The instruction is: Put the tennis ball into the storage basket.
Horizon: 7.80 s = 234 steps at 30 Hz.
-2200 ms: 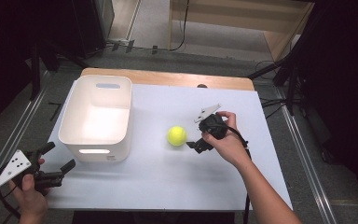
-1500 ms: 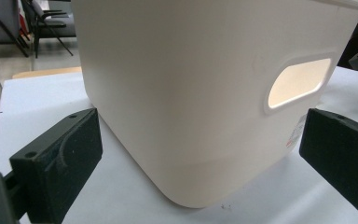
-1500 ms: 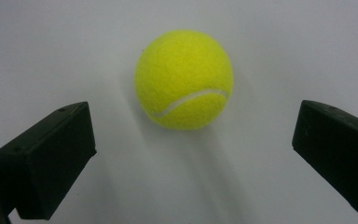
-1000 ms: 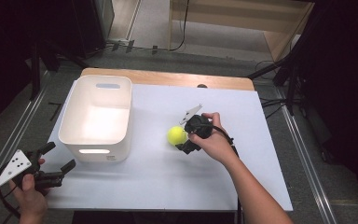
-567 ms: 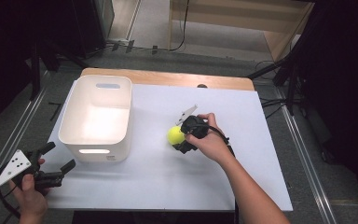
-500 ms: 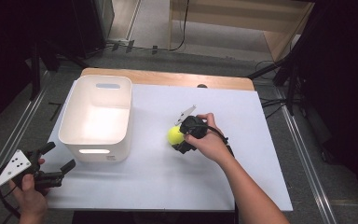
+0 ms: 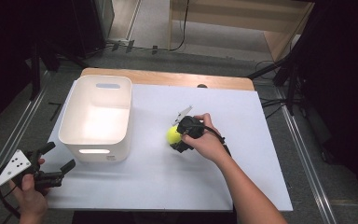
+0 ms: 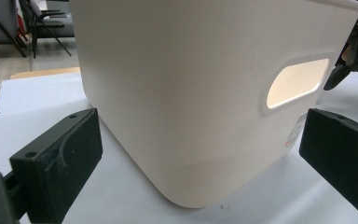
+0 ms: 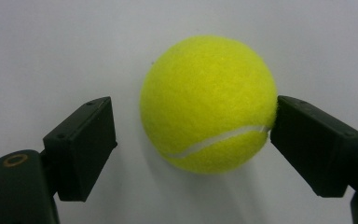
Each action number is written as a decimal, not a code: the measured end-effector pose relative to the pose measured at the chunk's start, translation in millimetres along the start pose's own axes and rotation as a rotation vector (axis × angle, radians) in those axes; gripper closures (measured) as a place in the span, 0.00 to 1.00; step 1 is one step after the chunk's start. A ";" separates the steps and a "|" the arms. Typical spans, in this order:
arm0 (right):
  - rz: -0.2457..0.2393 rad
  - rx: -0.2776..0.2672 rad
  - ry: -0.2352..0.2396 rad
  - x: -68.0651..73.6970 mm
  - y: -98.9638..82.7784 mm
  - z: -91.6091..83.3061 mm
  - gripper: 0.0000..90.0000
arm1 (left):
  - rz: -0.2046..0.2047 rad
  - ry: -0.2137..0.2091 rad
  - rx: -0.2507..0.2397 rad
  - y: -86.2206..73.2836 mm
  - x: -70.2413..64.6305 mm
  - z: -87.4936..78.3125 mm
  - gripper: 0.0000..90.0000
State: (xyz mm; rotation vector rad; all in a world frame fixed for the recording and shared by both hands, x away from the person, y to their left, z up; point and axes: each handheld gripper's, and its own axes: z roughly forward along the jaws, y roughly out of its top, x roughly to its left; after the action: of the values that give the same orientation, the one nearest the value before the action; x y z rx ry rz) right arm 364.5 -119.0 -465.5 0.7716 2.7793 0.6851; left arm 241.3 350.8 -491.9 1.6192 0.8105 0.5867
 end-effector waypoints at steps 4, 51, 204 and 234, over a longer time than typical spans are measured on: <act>0.002 0.006 -0.009 0.2 1.4 2.6 0.16 | 0.000 0.001 0.000 0.0 0.1 -0.2 0.00; 0.018 -0.027 -0.059 -1.7 8.5 -4.6 0.27 | -0.002 -0.002 0.000 0.0 -0.3 0.7 0.00; -0.198 -0.206 0.079 51.0 150.3 -74.4 0.27 | 0.003 -0.018 0.000 0.1 -0.3 0.9 0.00; -0.222 -0.216 0.107 64.0 169.0 -64.3 0.27 | 0.004 -0.019 0.001 0.1 -0.4 0.9 0.00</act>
State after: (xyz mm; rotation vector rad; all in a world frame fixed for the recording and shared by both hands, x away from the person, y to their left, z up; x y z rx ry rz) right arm 366.7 18.2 -331.6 0.3885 2.7639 0.9860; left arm 241.8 349.9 -492.0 1.6255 0.7946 0.5728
